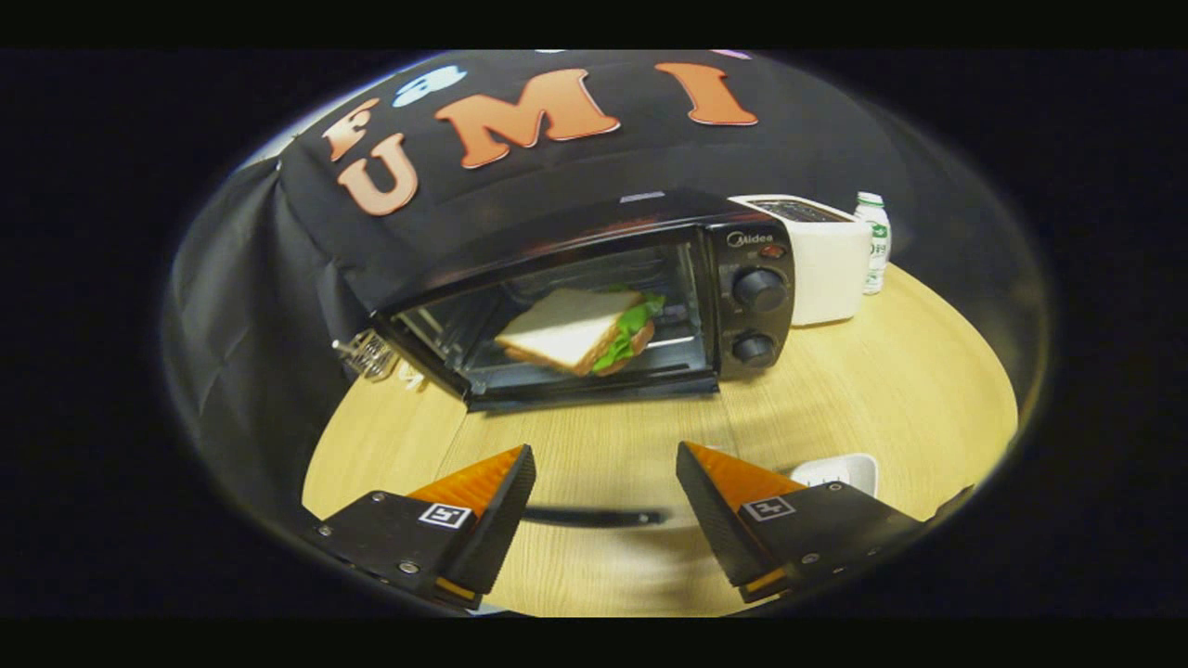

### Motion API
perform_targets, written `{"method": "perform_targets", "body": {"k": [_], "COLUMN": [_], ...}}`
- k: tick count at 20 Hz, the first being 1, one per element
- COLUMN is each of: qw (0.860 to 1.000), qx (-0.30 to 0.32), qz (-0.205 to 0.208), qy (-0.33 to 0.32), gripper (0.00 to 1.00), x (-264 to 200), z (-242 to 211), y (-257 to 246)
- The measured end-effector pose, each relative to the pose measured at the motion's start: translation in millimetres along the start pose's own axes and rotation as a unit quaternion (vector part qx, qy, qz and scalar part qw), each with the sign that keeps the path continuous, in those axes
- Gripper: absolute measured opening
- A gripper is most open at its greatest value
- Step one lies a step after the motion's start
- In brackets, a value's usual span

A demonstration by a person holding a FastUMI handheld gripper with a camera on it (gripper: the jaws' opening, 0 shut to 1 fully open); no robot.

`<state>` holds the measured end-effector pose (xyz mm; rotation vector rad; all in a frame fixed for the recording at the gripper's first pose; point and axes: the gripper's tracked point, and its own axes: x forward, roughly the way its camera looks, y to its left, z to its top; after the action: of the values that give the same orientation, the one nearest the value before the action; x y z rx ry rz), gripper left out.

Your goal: Open the toaster oven, put the food inside, and close the toaster oven door.

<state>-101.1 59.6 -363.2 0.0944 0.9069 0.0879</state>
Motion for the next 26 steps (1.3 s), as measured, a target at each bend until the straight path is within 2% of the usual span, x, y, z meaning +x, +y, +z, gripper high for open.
{"method": "perform_targets", "body": {"k": [5,8,10,15,19,22,24,26], "qw": [0.998,0.994,0.990,0.985,0.984,0.986,0.986,0.988], "qx": [-0.032,-0.049,-0.060,-0.091,-0.125,-0.125,-0.137,-0.142], "qz": [0.003,-0.015,-0.026,-0.003,0.004,0.017,0.023,0.017], "qy": [0.058,0.098,0.128,0.145,0.127,0.111,0.087,0.058], "gripper": [0.90,0.91,0.91,0.91,0.91,0.91,0.91,0.92], "x": [-6.5,-1.6,8.8,40.9,34.4,15.6,19.7,9.2], "z": [-55.1,-80.5,-93.2,-100.8,-89.8,-66.0,-48.9,-16.9], "y": [-1.5,-14.4,-21.1,-2.1,3.9,10.4,14.5,13.0]}}
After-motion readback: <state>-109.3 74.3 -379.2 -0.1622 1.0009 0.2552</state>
